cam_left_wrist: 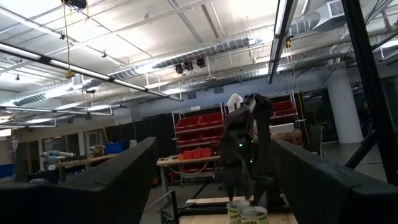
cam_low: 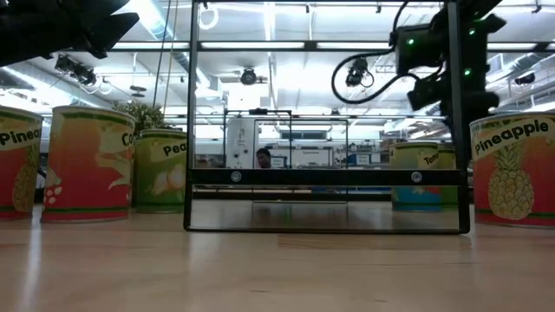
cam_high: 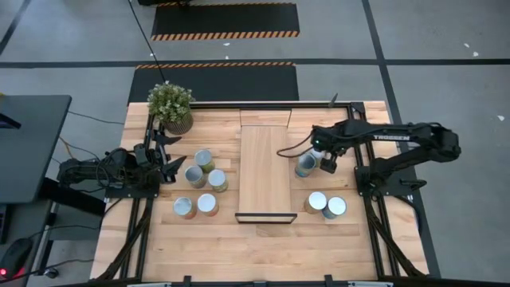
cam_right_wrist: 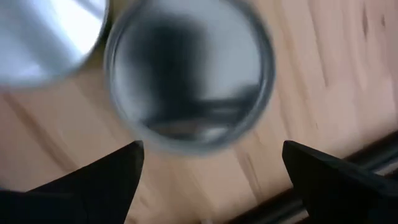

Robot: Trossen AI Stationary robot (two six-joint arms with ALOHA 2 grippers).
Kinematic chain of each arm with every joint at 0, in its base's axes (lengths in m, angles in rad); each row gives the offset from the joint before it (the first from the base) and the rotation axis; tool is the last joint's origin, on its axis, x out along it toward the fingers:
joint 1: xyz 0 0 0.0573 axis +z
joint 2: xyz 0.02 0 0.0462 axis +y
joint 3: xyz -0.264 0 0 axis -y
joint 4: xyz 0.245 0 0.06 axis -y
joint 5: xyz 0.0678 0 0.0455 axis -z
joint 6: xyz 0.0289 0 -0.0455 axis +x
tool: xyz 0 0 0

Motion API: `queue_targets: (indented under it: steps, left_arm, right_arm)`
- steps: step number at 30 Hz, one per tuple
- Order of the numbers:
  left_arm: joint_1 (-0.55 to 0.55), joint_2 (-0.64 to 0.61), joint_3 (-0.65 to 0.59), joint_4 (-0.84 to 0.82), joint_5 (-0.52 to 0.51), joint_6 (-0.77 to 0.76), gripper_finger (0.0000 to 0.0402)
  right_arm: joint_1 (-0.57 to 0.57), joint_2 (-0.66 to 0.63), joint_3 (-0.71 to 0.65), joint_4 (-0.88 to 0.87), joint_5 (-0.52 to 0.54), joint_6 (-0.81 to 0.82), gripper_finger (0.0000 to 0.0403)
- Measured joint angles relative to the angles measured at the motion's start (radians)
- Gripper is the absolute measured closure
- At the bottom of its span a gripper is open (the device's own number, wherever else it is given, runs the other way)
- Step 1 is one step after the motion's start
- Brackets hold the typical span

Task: Pick and place cans onto a shelf
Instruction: Put the right canned oranges on the shelf

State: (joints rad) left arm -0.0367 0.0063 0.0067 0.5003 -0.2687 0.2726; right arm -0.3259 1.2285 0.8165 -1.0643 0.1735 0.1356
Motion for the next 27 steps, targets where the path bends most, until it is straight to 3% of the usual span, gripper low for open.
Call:
queue_targets:
  steps: [14, 27]
  left_arm:
    - [0.0, 0.0, 0.0, -0.003, 0.0, 0.0, 0.0086]
    - [0.0, 0.0, 0.0, -0.005, 0.0, 0.0, 0.0086]
  right_arm:
    - [-0.133, 0.063, -0.001, 0.186, -0.041, -0.162, 0.0021]
    - [-0.263, 0.063, 0.017, 0.168, -0.062, -0.285, 0.0004]
